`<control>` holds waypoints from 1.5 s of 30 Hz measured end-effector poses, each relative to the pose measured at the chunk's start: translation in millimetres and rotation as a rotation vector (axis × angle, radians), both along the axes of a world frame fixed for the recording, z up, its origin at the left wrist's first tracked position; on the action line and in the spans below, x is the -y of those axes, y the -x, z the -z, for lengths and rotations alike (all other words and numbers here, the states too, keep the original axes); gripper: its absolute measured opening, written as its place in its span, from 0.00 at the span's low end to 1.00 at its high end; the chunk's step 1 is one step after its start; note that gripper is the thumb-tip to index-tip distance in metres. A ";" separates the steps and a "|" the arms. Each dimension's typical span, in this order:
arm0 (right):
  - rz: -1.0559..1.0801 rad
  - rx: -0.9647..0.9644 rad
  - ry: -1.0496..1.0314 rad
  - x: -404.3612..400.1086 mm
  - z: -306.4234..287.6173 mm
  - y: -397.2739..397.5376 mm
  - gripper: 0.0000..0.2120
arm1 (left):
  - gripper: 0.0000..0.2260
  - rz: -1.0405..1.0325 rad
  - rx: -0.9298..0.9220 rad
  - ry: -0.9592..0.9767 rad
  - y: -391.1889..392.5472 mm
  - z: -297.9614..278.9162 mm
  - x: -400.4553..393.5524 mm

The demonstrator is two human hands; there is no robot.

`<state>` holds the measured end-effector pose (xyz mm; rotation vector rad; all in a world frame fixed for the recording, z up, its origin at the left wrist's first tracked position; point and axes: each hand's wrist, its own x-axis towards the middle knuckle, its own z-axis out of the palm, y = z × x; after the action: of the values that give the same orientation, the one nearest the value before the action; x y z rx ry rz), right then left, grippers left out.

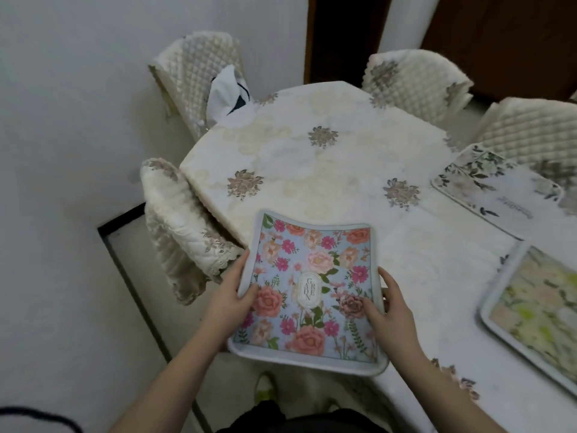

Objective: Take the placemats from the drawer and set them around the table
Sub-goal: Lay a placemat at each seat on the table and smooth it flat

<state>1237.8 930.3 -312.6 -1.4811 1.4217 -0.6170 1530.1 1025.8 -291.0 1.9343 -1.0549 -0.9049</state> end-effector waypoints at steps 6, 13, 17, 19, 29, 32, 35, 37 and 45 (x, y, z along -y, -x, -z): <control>0.251 0.024 -0.033 -7.9 4.5 -0.3 0.29 | 0.30 0.230 0.070 -0.047 -17.7 1.8 64.9; 0.496 -0.015 -0.073 -28.0 6.6 43.1 0.30 | 0.31 0.499 0.019 -0.063 28.4 19.2 119.8; 0.620 0.010 -0.124 -39.4 13.6 75.9 0.29 | 0.31 0.589 0.022 -0.073 59.9 28.6 138.9; 0.661 0.009 -0.145 -43.2 20.6 89.6 0.29 | 0.30 0.618 0.037 -0.076 77.2 32.9 148.4; 0.725 0.030 -0.215 -31.6 48.5 129.7 0.28 | 0.31 0.619 0.021 -0.153 130.6 62.0 171.3; 0.700 0.023 -0.218 -24.2 52.5 129.2 0.29 | 0.31 0.603 0.050 -0.179 131.9 67.0 174.4; 0.674 -0.003 -0.230 -18.4 54.2 124.0 0.29 | 0.31 0.594 0.155 -0.155 127.8 71.0 178.8; 0.668 -0.017 -0.237 -17.5 55.0 119.6 0.30 | 0.32 0.592 0.169 -0.151 124.3 75.8 181.4; 0.742 -0.146 -0.209 -16.3 56.3 110.1 0.26 | 0.28 0.685 0.194 -0.115 108.7 91.1 194.4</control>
<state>1127.6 946.6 -368.9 -0.8188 2.0955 -0.7790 1421.4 831.3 -382.1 1.7909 -1.8788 -1.1680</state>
